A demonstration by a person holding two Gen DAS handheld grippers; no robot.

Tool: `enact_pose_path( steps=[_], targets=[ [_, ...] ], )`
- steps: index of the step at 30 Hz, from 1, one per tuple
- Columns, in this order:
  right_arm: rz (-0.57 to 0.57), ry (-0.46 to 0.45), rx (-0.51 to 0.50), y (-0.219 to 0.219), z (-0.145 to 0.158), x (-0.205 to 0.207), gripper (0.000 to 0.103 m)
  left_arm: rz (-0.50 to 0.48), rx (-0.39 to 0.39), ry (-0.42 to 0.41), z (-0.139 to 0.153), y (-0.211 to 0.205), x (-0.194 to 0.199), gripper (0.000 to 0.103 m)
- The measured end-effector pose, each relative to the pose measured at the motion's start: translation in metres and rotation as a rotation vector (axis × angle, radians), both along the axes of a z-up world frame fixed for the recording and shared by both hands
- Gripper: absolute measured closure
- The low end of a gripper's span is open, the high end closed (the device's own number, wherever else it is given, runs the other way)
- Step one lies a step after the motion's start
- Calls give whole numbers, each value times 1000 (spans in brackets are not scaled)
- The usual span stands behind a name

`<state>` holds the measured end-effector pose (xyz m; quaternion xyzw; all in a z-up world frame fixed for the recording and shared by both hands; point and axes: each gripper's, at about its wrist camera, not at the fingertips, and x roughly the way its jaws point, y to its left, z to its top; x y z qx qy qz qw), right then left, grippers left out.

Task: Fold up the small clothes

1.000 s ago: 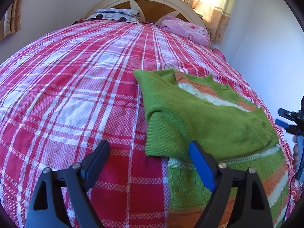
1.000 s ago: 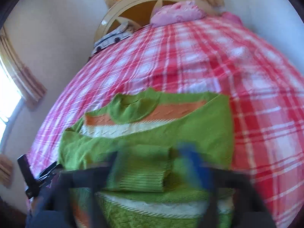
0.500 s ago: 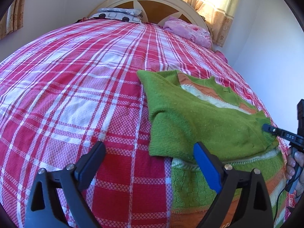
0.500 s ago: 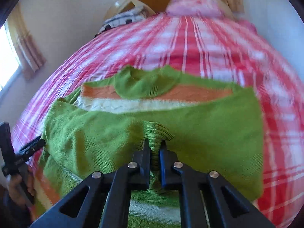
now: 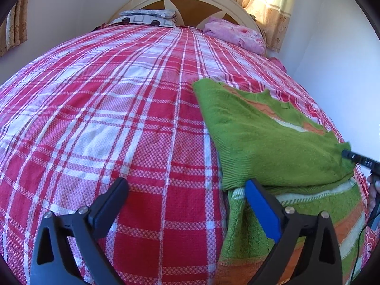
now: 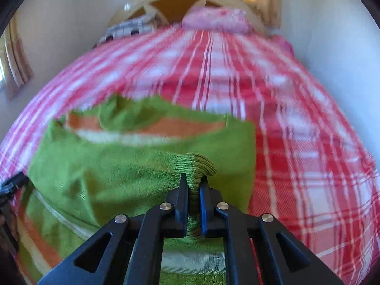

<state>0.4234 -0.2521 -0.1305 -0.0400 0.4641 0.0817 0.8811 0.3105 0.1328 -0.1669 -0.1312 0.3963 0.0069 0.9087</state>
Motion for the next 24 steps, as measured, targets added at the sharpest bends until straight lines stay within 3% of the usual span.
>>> enact_pose_path(
  steps=[1, 3, 6, 8, 10, 12, 14, 19, 22, 24],
  targets=[
    [-12, -5, -9, -2, -3, -1, 66, -1, 4, 0, 0, -1, 0, 2],
    [-47, -28, -1, -7, 0, -6, 48, -1, -4, -4, 0, 1, -1, 2],
    [-23, -79, 43, -2, 17, -17, 47, -1, -43, -9, 0, 6, -2, 1],
    [68, -95, 104, 15, 27, -24, 47, -1, -53, -7, -1, 7, -1, 1],
    [165, -56, 138, 34, 25, -28, 39, -1, -23, 8, -1, 2, 1, 0],
    [200, 3, 80, 50, 10, -28, 38, 2, 34, 26, -1, -6, 3, 0],
    [174, 90, 39, 54, -15, -23, 38, 5, 71, 40, -2, -11, 4, 0],
    [61, 52, 38, 31, -4, -23, 38, 10, 91, 42, -3, -10, 3, 0],
    [-52, -9, -51, 10, 8, -28, 38, 14, 94, 41, -3, -10, 3, 0],
    [-99, -54, -57, 0, 19, -32, 37, 16, 109, 44, -3, -12, 3, 0]
  ],
)
